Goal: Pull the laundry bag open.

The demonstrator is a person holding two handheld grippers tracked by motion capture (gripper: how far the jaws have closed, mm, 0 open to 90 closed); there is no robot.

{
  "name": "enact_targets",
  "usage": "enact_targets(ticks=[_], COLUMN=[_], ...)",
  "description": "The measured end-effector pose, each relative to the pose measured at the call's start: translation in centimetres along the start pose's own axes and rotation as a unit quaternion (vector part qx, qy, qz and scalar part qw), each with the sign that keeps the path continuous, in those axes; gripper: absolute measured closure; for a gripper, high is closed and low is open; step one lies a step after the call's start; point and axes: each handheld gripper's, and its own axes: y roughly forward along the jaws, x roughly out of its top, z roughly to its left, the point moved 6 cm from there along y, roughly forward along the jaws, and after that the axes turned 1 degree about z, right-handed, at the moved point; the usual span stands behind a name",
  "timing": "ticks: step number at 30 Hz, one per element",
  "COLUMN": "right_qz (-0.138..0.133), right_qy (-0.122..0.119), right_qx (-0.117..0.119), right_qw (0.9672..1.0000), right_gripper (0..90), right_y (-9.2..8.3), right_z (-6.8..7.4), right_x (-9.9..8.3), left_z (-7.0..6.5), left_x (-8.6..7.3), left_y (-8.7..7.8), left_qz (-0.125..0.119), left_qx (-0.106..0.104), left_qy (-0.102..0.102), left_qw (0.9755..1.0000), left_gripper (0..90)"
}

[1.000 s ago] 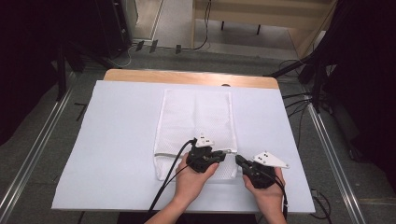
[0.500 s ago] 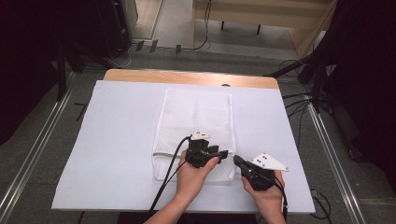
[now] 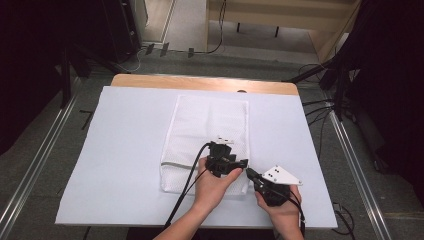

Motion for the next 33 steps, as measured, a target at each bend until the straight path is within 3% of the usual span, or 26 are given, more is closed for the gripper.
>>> enact_targets(ticks=[10,16,22,28,33], right_qz=[-0.001,-0.003,0.004,0.008,0.008], right_qy=[0.0,0.004,0.015,0.016,0.014], right_qx=[-0.004,-0.004,-0.003,-0.005,-0.017], right_qw=[1.0,1.0,0.9999,0.9998,0.9997], right_gripper=[90.0,90.0,90.0,90.0,90.0], right_y=[-0.2,-0.3,-0.3,-0.5,-0.8], right_z=[-0.1,-0.4,-0.3,-0.3,-0.6], right_x=[0.0,0.1,0.2,0.5,0.6], left_z=[0.5,1.0,1.2,2.0,3.2], left_x=[-0.3,-0.8,-1.4,-1.7,-2.0], left_y=[-1.1,-1.2,-1.3,-1.5,-2.0], left_qz=[-0.001,0.003,0.006,0.009,0.007], left_qx=[-0.049,-0.063,-0.048,-0.036,-0.011], left_qy=[0.005,0.005,0.032,0.04,0.047], left_qw=[0.9988,0.998,0.9983,0.9985,0.9988], left_gripper=[83.2,87.2,88.0,88.1,88.1])
